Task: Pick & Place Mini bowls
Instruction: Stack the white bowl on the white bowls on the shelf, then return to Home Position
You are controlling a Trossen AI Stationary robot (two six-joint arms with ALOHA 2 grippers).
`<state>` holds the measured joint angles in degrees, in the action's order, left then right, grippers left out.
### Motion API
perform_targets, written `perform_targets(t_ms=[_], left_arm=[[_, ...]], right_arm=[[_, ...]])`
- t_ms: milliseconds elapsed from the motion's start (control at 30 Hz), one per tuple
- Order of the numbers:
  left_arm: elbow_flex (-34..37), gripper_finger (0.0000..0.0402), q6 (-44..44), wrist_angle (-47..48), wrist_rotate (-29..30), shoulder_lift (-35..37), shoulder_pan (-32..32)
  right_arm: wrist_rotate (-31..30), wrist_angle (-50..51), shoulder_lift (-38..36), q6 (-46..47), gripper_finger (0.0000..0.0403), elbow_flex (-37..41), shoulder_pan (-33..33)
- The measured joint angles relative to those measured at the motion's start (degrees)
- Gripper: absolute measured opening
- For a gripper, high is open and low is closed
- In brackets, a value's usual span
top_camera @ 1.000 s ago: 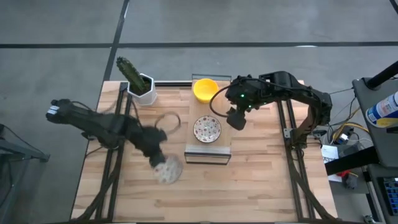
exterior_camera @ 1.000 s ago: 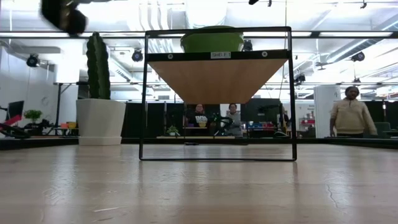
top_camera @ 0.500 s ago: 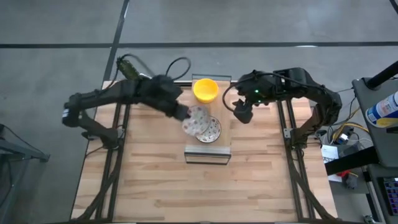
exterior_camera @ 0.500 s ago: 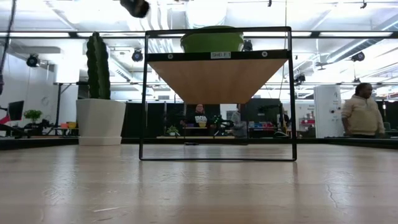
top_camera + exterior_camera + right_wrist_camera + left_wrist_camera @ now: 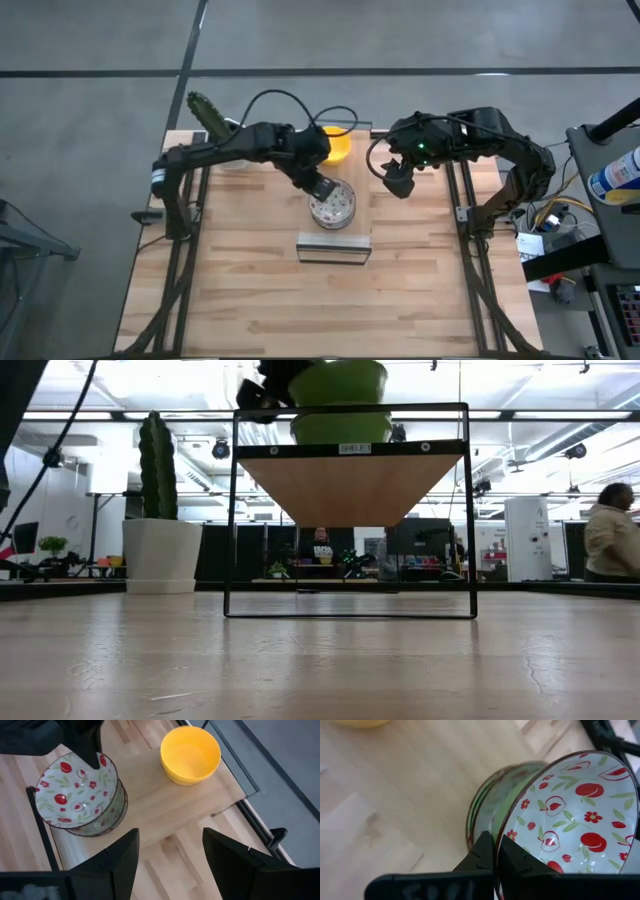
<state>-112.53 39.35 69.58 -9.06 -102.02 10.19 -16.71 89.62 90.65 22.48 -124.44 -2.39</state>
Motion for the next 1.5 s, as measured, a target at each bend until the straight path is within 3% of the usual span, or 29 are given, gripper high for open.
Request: perform_targets(t_ms=[233,467,767,867,967,1100,1200,1333,1500], left_arm=[[0.2,0.0004,-0.5,-0.9,1.4,-2.4,-0.5],[0.2,0.0037,1.2,-1.0,5.6,-2.5,-0.5],[0.3,0.0076,4.4,-4.1,5.6,-1.9,-0.5],[0.3,0.0073,4.6,-5.3,6.1,-0.3,-0.5],[0.3,0.0055,4.7,-7.8,7.9,1.8,-0.9],[0.3,0.0008,4.2,-10.1,8.4,4.0,-1.3],[0.4,0.0002,1.0,-11.0,11.8,5.6,-2.8],[1.2,0.0000,-2.9,-15.0,12.7,8.5,-4.6],[10.2,0.0000,-9.3,-28.2,11.4,15.0,-6.9]], right_arm=[[0.0,0.5,-0.5,-1.2,0.0215,0.6,0.0],[0.0,0.4,-0.6,-3.6,0.0215,1.1,0.0],[0.1,0.4,-1.5,-4.7,0.0212,3.0,0.0],[0.3,0.1,-3.1,-4.0,0.0190,5.8,0.0],[0.9,-1.2,-5.8,-3.2,0.0134,10.9,-0.5],[6.7,-11.6,-11.2,-3.6,0.0029,20.2,-1.5],[11.7,-23.4,-17.0,-4.3,0.0013,28.6,-1.7],[14.1,-39.9,-25.4,-7.5,0.0009,41.8,-2.2],[22.4,-61.0,-34.7,-9.1,0.0008,58.8,-2.6]])
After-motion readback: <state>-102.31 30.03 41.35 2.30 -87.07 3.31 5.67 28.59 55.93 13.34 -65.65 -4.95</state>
